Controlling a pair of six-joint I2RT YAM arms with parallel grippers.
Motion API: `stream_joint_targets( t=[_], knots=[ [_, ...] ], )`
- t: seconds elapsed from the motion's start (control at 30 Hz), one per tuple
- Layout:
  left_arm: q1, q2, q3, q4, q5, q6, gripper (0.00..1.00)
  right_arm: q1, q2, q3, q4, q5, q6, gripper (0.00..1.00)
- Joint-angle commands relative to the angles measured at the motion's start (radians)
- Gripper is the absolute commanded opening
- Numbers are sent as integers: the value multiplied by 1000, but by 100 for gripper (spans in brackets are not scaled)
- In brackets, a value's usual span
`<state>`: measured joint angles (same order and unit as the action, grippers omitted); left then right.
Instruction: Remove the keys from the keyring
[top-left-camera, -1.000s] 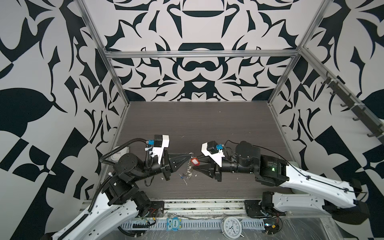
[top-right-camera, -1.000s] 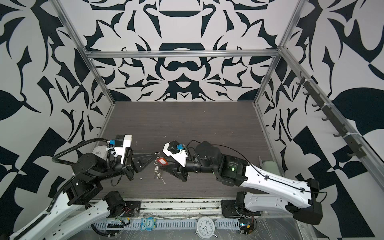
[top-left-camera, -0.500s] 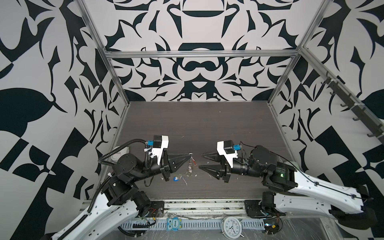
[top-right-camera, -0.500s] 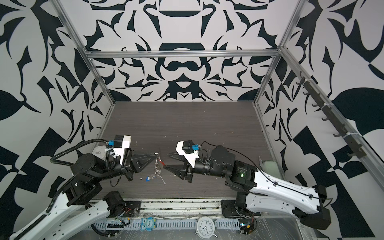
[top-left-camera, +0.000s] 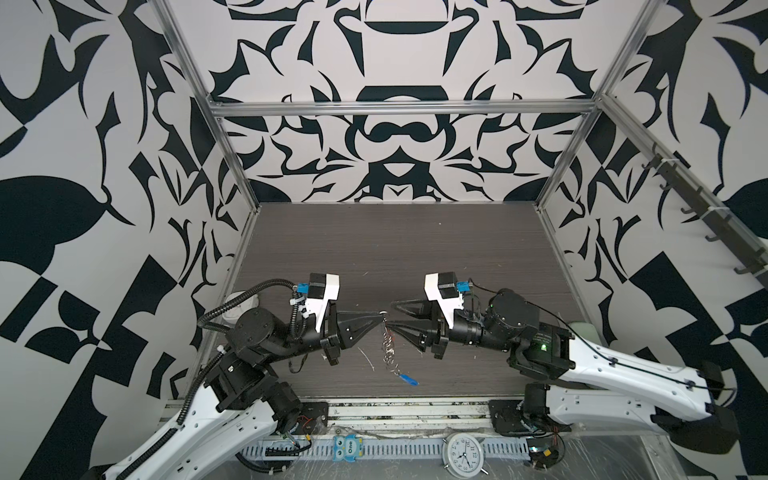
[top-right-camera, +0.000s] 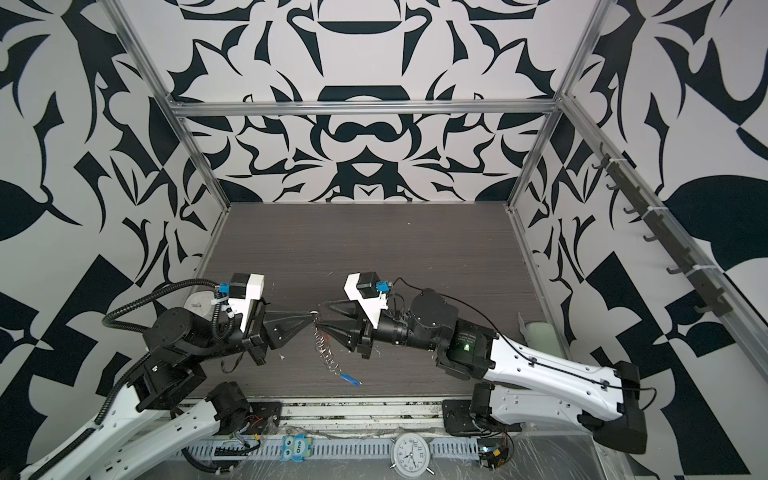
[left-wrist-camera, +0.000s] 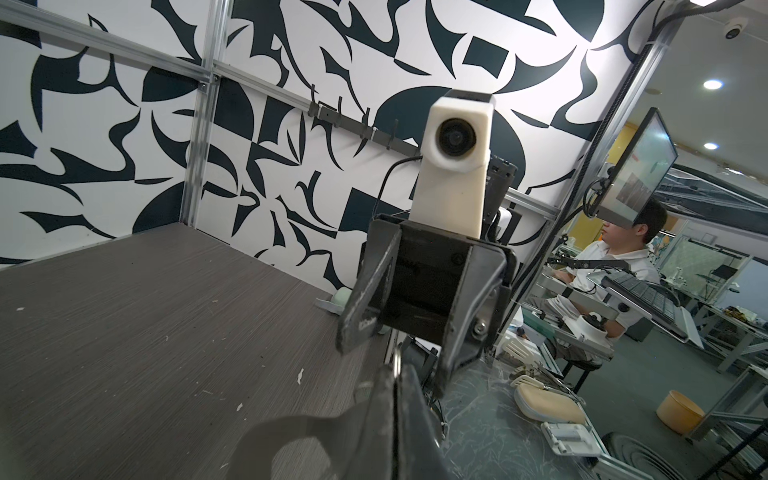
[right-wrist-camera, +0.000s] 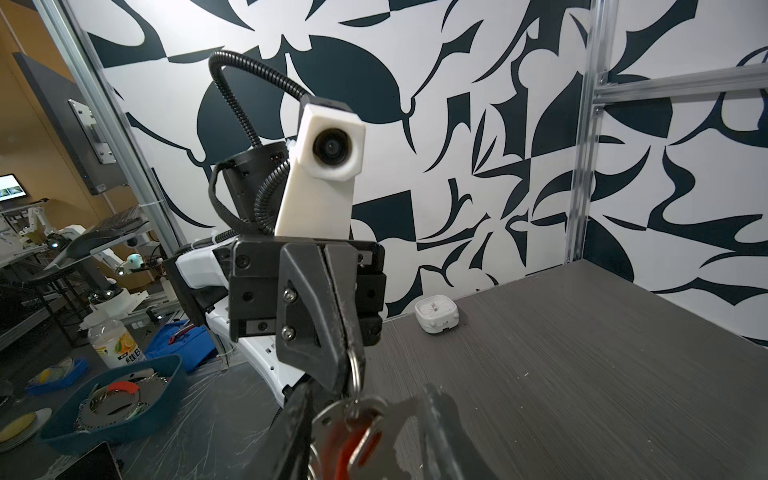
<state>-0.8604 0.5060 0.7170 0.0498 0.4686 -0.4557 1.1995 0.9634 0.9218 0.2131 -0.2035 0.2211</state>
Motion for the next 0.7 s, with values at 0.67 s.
stream_joint_targets(
  t=[0.67],
  knots=[
    [-2, -3, -8, 65, 6, -1, 0, 5, -3, 17, 55, -52, 15, 18]
  ],
)
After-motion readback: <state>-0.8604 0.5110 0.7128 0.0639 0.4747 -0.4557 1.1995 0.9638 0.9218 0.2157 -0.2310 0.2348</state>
